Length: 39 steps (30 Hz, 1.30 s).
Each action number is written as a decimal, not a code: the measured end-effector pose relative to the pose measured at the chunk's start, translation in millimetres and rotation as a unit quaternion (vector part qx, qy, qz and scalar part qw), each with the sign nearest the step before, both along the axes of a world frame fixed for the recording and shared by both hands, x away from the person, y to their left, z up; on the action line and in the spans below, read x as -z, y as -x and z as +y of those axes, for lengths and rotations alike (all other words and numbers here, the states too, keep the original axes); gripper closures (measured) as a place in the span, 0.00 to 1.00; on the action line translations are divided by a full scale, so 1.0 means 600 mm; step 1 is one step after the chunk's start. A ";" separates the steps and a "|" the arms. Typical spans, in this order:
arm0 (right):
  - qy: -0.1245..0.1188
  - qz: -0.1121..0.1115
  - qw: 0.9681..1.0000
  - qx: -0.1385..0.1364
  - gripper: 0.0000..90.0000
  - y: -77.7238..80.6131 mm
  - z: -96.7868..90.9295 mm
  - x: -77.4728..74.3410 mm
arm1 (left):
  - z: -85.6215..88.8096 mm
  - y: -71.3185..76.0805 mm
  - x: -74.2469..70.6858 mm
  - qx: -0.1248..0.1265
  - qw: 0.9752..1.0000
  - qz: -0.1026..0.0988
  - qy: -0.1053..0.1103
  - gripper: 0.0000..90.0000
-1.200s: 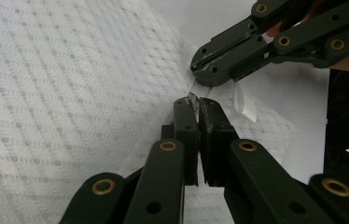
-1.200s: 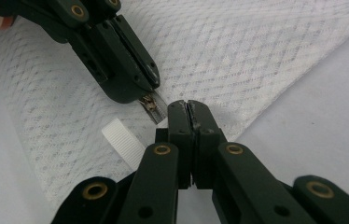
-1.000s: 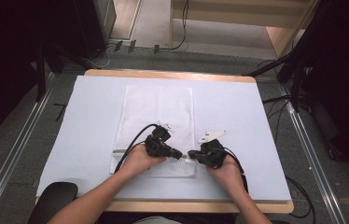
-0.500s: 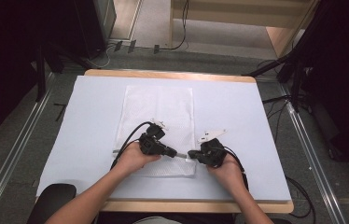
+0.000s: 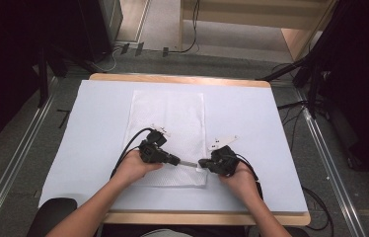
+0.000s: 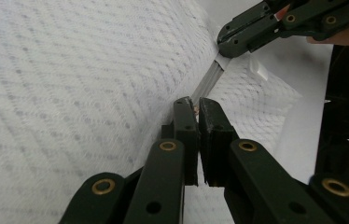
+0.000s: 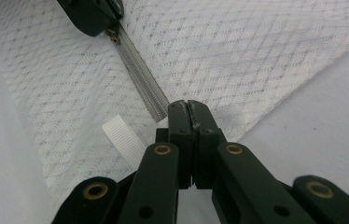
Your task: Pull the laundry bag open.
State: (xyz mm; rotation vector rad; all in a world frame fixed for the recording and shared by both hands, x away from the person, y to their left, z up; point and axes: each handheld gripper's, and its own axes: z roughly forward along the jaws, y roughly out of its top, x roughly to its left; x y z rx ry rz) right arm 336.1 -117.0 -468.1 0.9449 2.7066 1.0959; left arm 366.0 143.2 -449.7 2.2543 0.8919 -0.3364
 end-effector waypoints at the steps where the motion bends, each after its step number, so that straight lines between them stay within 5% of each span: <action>1: 0.002 0.001 1.000 -0.001 1.00 0.000 0.001 -0.001 | 0.004 0.001 0.000 -0.001 1.000 0.002 0.000 0.98; 11: 0.010 0.003 1.000 -0.012 1.00 -0.005 0.005 -0.003 | 0.015 0.008 -0.001 -0.004 1.000 0.001 -0.011 0.98; 21: 0.010 0.007 1.000 -0.011 1.00 -0.006 0.005 -0.003 | 0.047 0.009 -0.010 -0.022 1.000 0.007 -0.010 0.98; 28: 0.006 0.012 1.000 -0.010 1.00 -0.008 0.004 -0.003 | 0.073 0.014 -0.019 -0.016 0.999 0.007 -0.028 0.98; 39: 0.004 0.011 1.000 -0.012 1.00 -0.008 0.003 -0.002 | 0.103 0.012 -0.026 -0.033 0.999 0.008 -0.021 0.98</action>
